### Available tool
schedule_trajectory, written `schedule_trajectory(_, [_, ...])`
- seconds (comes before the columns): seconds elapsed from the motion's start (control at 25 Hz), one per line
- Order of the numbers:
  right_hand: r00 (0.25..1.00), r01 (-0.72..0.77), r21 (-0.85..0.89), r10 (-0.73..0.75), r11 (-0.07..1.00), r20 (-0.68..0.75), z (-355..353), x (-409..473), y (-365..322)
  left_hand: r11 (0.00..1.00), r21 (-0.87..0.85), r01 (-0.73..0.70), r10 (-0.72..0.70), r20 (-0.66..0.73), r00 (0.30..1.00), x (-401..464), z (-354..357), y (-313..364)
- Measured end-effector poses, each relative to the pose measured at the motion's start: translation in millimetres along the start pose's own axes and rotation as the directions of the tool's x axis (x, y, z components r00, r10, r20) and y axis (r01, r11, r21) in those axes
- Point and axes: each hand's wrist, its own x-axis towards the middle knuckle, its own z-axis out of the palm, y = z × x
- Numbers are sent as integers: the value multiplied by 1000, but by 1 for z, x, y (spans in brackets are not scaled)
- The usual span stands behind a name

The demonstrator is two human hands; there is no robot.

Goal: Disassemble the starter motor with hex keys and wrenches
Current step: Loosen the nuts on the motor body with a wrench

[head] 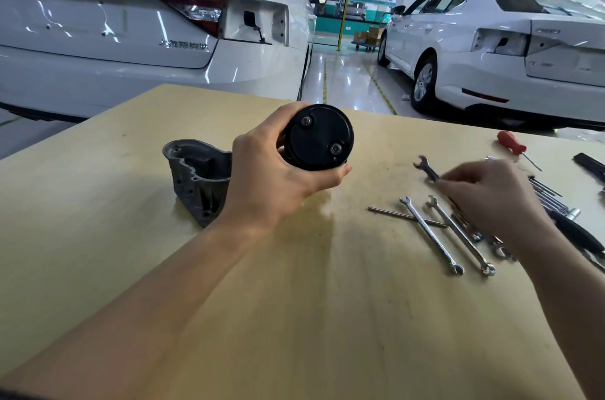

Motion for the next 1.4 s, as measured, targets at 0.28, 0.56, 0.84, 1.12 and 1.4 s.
schedule_trajectory(0.28, [986, -123, -283, 149, 951, 75, -3, 13, 30, 1000, 2, -7, 7, 10, 1000, -1, 1, 0])
schedule_trajectory(0.56, [973, -86, -250, 135, 965, 189, 1, 10, 23, 1000, 9, -15, 15, 5, 1000, 0, 1, 0])
schedule_trajectory(0.84, [982, -87, -327, 136, 941, 132, -6, 16, 33, 1000, 5, -25, 25, 12, 1000, -1, 1, 0])
schedule_trajectory(1.12, [950, -166, -373, 250, 913, 189, -8, 17, 37, 1000, -4, -23, 24, 12, 1000, 0, 0, 0])
schedule_trajectory(1.4, [950, -199, -430, 280, 881, 135, -3, 13, 31, 1000, 2, -22, 22, 13, 1000, -1, 1, 0])
